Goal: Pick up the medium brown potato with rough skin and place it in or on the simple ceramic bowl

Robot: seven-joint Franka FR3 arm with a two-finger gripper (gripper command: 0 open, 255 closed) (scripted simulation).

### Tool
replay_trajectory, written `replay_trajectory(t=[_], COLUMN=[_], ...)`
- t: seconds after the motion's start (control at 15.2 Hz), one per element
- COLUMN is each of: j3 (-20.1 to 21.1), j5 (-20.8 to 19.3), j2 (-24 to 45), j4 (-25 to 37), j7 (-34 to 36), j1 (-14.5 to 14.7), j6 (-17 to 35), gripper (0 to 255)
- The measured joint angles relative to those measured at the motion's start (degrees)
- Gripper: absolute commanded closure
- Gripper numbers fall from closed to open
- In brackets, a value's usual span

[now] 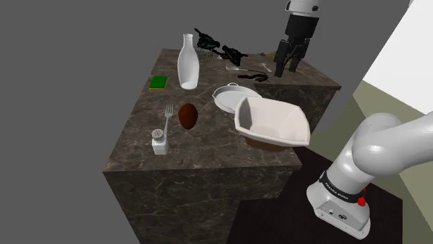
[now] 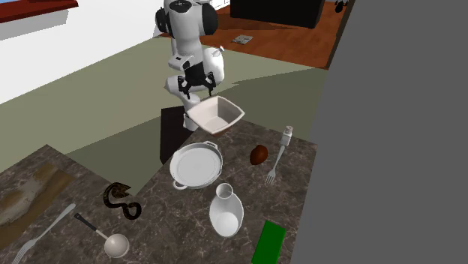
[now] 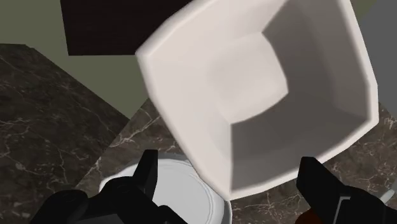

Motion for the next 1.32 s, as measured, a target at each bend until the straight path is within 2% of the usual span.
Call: replay_trajectory(t=[0.2,0.53,0.73,0.99,1.32], j3=[2.2,9.9,14.5,20.1,25.6], j5=[0.6,1.7,1.2,-0.7,-6.3], j2=[1.9,9.3,15.9,24.4,38.9], j4=[0.7,3.9,8.2,13.4,23.6], j7=[3.1,15.0,22.7,33.6,47.7], j1=[-0.1,-0.9,-1.8,-2.6,-2.9], j6=[0.9,3.7,4.7,5.7,5.5], gripper=[0,0,0,0,0])
